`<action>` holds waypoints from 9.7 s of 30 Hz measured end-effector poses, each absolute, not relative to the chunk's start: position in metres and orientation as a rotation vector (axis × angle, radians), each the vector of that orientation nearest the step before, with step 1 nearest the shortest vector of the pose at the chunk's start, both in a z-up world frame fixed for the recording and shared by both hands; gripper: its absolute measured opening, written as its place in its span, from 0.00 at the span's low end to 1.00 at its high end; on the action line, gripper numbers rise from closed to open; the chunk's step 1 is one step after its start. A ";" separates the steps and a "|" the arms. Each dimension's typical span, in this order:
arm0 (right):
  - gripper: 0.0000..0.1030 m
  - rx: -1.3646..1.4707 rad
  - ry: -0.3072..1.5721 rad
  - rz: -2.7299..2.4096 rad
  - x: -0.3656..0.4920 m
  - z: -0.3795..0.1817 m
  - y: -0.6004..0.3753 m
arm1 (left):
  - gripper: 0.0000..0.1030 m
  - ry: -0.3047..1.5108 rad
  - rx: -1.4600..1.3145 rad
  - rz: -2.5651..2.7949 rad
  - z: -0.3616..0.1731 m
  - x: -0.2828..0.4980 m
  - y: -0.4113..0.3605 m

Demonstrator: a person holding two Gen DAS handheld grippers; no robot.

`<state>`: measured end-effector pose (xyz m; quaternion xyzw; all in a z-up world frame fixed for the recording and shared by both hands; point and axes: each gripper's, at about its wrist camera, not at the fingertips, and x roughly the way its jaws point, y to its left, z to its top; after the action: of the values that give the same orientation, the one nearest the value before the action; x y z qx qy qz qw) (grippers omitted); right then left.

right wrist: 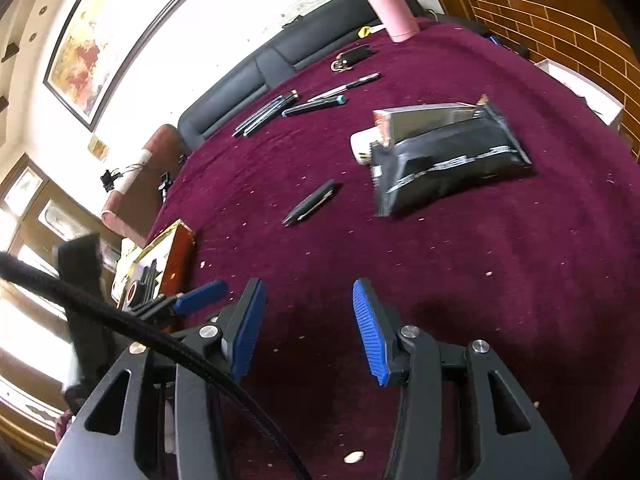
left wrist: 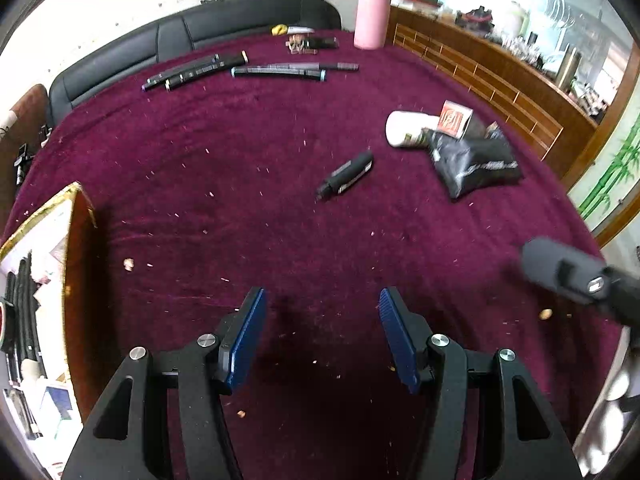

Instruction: Organize objects

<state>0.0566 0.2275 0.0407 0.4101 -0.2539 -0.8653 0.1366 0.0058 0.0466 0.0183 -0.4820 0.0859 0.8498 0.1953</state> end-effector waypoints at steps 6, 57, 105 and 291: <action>0.43 1.188 -0.758 -2.525 0.049 0.040 0.242 | 0.57 0.276 -1.376 2.379 0.005 0.005 0.054; 0.54 1.482 0.043 -2.603 -0.148 0.060 0.249 | 0.98 0.313 -1.261 2.368 -0.003 0.024 0.065; 0.24 1.533 0.013 -2.513 -0.103 0.031 0.237 | 0.11 0.271 -1.236 2.156 0.023 -0.059 0.094; 0.31 1.326 -0.780 -2.483 -0.003 0.061 0.242 | 0.28 -0.335 -0.980 2.430 0.097 0.044 -0.147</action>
<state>-0.0031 0.2424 0.0606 0.4513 -0.2654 -0.8449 0.1101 0.0438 -0.1470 0.0972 -0.3596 -0.1228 0.8914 0.2472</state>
